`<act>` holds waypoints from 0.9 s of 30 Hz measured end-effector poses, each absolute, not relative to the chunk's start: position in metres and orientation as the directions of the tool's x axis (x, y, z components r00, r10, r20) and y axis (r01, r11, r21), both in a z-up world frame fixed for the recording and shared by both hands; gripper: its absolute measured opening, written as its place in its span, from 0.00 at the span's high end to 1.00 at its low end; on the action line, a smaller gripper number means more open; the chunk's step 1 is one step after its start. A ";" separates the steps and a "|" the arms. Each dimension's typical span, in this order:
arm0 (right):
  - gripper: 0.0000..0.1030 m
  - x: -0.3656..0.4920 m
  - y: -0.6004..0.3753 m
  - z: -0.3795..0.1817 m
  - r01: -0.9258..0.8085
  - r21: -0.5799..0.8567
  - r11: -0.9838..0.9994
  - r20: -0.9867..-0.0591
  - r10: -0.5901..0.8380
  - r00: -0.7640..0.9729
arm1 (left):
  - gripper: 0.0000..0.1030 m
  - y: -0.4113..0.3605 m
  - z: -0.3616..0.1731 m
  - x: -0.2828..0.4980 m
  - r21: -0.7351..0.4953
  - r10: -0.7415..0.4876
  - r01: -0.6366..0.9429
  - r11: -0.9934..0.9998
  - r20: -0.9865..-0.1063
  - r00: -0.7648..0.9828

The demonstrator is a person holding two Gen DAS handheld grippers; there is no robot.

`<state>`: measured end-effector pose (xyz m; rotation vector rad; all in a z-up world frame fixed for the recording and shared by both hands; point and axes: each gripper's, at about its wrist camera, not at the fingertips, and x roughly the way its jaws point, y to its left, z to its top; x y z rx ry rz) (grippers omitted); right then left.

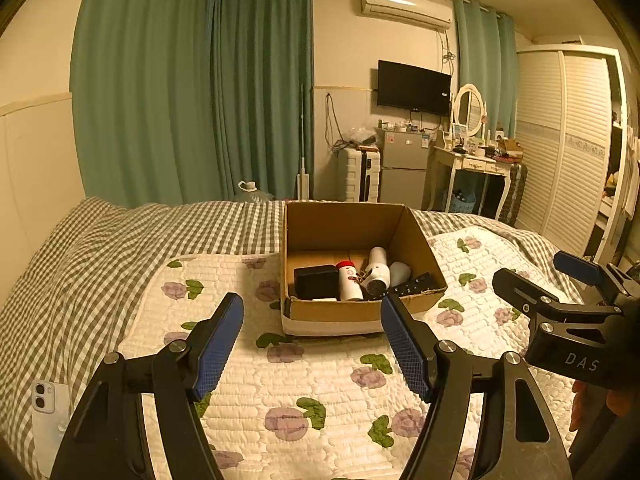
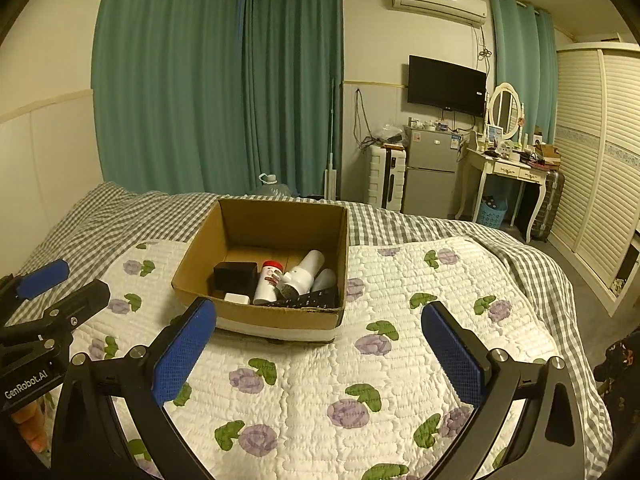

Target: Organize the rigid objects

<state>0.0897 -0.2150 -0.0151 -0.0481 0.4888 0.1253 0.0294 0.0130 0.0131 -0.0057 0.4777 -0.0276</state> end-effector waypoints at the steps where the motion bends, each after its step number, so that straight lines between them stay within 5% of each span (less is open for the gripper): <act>1: 0.00 0.090 -0.215 -0.015 -0.133 -0.016 0.991 -0.472 0.110 0.875 | 0.28 0.014 0.012 0.029 -0.013 -0.029 0.026 1.000 -0.460 0.888; 27: 0.00 0.088 -0.214 -0.018 -0.131 -0.017 0.991 -0.476 0.107 0.873 | 0.28 0.017 0.007 0.030 -0.012 -0.031 0.028 1.000 -0.468 0.883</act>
